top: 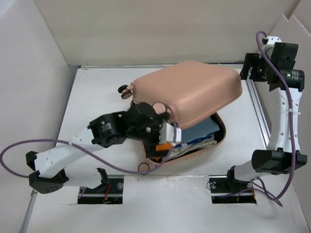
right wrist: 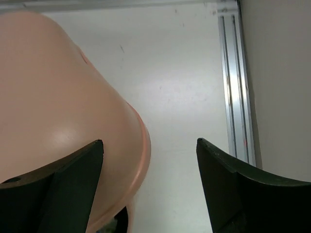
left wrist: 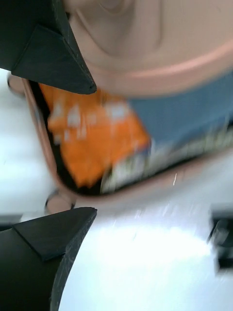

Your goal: Pack the luggage

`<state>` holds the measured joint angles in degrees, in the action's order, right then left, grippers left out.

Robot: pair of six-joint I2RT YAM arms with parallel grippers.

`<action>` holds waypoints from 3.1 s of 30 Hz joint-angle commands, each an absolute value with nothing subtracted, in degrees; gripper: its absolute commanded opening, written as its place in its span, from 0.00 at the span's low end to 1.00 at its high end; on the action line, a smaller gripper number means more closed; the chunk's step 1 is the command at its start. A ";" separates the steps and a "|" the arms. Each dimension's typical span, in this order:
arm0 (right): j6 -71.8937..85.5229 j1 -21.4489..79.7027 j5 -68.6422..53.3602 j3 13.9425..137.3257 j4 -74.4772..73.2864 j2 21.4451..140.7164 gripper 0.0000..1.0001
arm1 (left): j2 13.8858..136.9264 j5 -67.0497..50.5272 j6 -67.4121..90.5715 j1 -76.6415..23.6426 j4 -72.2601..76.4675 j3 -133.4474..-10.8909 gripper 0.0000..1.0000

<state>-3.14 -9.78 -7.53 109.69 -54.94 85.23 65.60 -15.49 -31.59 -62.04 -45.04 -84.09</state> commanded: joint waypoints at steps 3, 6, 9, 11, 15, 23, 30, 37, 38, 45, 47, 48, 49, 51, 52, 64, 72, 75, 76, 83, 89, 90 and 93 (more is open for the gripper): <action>-5.45 -10.20 -0.18 103.99 -62.84 79.82 0.82 | 63.81 -21.70 -27.95 -69.96 -49.83 -85.43 0.99; -5.45 -10.72 1.05 103.27 -64.51 77.18 0.82 | 63.81 -26.09 -29.61 -69.96 -52.81 -87.97 0.99; -5.45 -10.72 4.74 102.66 -66.18 74.72 0.82 | 62.58 -29.26 -33.13 -69.96 -57.29 -89.38 0.99; -5.45 -10.72 7.89 102.13 -66.97 71.82 0.82 | 60.65 -27.53 -33.13 -69.96 -57.83 -89.91 0.99; -5.45 -10.72 6.60 98.80 -68.64 67.77 0.82 | 57.93 -9.44 -21.63 -67.52 -47.21 -87.02 0.99; 4.30 -4.57 10.02 77.99 -66.28 59.07 0.82 | 65.73 18.47 -16.79 -58.56 -37.44 -86.82 0.88; 3.61 -7.73 5.10 72.16 -65.04 57.30 0.85 | 81.28 -11.92 -28.53 -20.68 -43.58 -102.03 0.55; -0.25 -9.49 1.50 69.79 -65.57 54.76 0.88 | 80.34 -23.02 -64.37 -8.88 -55.10 -86.59 0.92; -0.79 -9.49 0.89 69.09 -65.57 55.28 0.88 | 79.03 -23.03 -66.08 -8.88 -55.11 -84.31 1.00; -1.85 -10.02 2.11 65.48 -65.57 54.14 0.88 | 76.54 -23.47 -58.74 -8.88 -38.35 -72.95 1.00; -1.85 -10.02 2.11 64.60 -65.57 53.44 0.88 | 78.21 -23.47 -58.01 -9.40 -37.71 -74.52 1.00; -1.85 -10.02 2.11 63.73 -65.57 52.92 0.88 | 79.27 -23.47 -57.22 -9.40 -37.71 -75.05 1.00; -1.85 -10.02 2.11 63.11 -65.57 52.13 0.88 | 81.71 -23.99 -57.22 -10.54 -38.75 -75.75 1.00; -1.85 -10.02 2.63 63.11 -65.57 51.42 0.89 | 84.27 -23.99 -57.22 -11.77 -40.42 -76.90 1.00; -1.85 -10.02 2.64 63.11 -65.57 51.42 0.89 | 86.55 -23.99 -56.61 -12.30 -41.04 -77.60 1.00; 2.36 -10.02 4.98 62.49 -69.69 49.75 0.92 | 91.32 -24.79 -49.23 -11.87 -40.00 -78.84 0.00; 6.59 -10.02 6.70 63.13 -73.91 46.07 0.92 | 89.39 -20.13 -31.04 -7.04 -30.69 -75.24 0.00; 6.59 -10.02 5.36 62.13 -72.42 44.57 0.92 | 87.72 -19.16 -28.66 -7.03 -28.83 -72.44 0.00; 6.59 -10.02 3.53 62.14 -71.55 44.56 0.92 | 87.02 -19.16 -28.65 -7.03 -28.83 -71.55 0.00; 19.47 0.06 -5.72 49.42 -58.56 44.03 0.93 | 82.97 -18.11 -30.22 -7.03 -28.99 -68.20 0.00; 26.02 10.63 -2.91 49.20 -41.43 55.60 0.93 | 79.02 -18.11 -34.80 -7.03 -34.53 -65.93 0.00; 25.32 11.16 -2.90 53.48 -40.18 62.42 0.93 | 78.40 -18.63 -35.94 -7.03 -35.67 -65.13 0.00; 22.77 11.68 -4.30 62.89 -36.49 73.88 0.93 | 74.98 -19.95 -42.43 -7.64 -41.82 -62.76 0.00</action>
